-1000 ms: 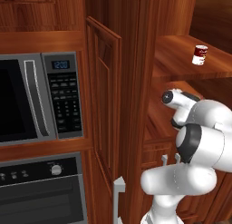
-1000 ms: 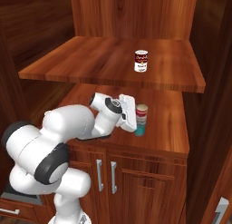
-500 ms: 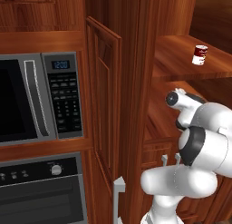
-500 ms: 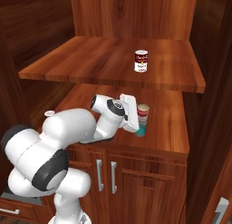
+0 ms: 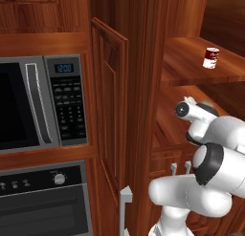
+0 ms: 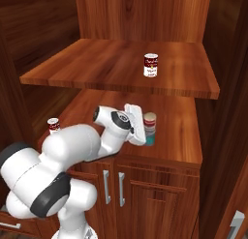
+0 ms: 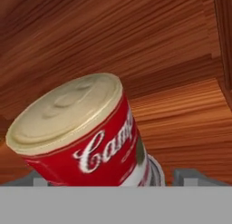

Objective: Stack two cans on top of the other two cans in the cabinet.

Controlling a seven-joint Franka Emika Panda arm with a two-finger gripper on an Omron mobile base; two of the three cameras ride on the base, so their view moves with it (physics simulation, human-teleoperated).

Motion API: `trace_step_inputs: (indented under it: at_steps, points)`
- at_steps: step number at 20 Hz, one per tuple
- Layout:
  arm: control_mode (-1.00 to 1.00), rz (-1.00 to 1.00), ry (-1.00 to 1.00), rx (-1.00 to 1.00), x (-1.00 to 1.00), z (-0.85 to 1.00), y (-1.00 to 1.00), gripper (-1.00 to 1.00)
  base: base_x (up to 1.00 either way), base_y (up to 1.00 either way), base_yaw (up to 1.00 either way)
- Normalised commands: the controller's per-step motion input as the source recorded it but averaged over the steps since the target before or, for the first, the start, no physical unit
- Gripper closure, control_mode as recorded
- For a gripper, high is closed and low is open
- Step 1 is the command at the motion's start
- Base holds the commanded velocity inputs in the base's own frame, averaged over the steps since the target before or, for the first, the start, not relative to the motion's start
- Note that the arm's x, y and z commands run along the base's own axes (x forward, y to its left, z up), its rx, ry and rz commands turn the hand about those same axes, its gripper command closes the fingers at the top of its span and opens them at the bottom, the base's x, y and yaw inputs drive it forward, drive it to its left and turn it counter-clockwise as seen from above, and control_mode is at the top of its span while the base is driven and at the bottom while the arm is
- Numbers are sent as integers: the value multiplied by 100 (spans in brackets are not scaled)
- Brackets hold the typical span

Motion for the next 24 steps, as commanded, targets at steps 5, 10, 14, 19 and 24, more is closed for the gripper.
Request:
trace_step_inputs:
  at_steps: [5, 10, 14, 19, 24]
  points:
    - [-100, 0, -1, 0, -3, -23, 26, -100, 0, 0, 0]
    - [-100, 0, -2, 0, 0, -15, 22, -100, 0, 0, 0]
    - [-100, 0, 0, 0, 0, -13, 20, -100, 0, 0, 0]
    - [-100, 0, 0, 0, -16, -20, 25, -100, 0, 0, 0]
    - [-100, 10, 0, 0, -30, -18, 27, -100, 0, 0, 0]
